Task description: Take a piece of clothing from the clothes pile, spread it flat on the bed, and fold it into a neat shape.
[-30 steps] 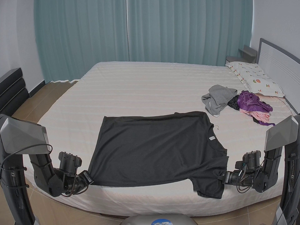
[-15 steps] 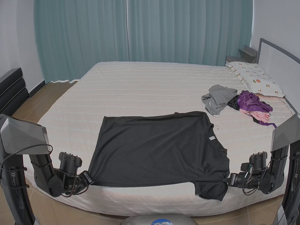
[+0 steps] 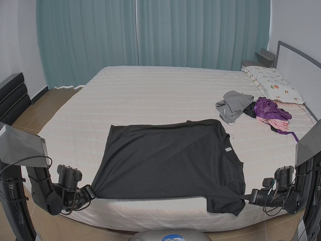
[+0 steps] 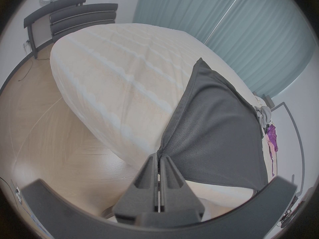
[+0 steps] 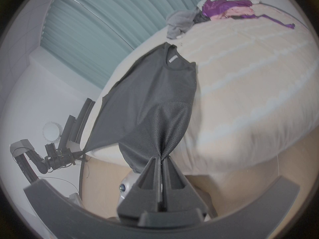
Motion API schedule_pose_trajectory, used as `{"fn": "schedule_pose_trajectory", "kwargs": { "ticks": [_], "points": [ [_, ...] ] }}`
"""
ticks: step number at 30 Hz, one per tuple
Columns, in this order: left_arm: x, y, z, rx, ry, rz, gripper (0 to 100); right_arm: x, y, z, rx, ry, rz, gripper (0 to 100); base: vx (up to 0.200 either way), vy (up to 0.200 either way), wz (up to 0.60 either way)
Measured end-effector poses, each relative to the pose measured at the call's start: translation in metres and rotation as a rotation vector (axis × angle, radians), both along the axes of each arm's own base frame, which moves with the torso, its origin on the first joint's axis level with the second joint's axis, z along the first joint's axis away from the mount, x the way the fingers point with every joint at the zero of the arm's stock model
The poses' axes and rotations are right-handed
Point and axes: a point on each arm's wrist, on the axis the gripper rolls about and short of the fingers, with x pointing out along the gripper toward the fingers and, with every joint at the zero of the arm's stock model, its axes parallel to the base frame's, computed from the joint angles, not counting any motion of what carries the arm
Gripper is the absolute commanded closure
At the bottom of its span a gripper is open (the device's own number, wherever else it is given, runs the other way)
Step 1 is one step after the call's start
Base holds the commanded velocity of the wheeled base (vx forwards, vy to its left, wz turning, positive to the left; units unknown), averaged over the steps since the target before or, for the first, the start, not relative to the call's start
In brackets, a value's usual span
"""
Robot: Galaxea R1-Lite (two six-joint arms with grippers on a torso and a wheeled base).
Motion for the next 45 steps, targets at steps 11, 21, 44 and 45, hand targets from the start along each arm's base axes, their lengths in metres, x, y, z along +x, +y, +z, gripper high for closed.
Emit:
{"fn": "schedule_pose_trajectory", "kwargs": {
  "ticks": [11, 21, 44, 45],
  "points": [
    [-0.015, 0.004, 0.003, 0.052, 0.020, -0.058, 100, -0.023, -0.001, 0.013, -0.019, 0.153, 0.017, 100, 0.000, 0.000, 0.00],
    [-0.038, 0.007, 0.004, 0.136, 0.078, -0.167, 100, -0.042, -0.004, 0.023, -0.081, 0.225, 0.085, 100, 0.000, 0.000, 0.00],
    [-0.070, 0.007, 0.004, 0.219, 0.195, -0.289, 100, -0.065, -0.008, 0.032, -0.140, 0.324, 0.131, 100, 0.000, 0.000, 0.00],
    [-0.071, 0.007, 0.005, 0.229, 0.207, -0.295, 100, -0.065, -0.008, 0.033, -0.142, 0.322, 0.132, 100, 0.000, 0.000, 0.00]
  ]
}}
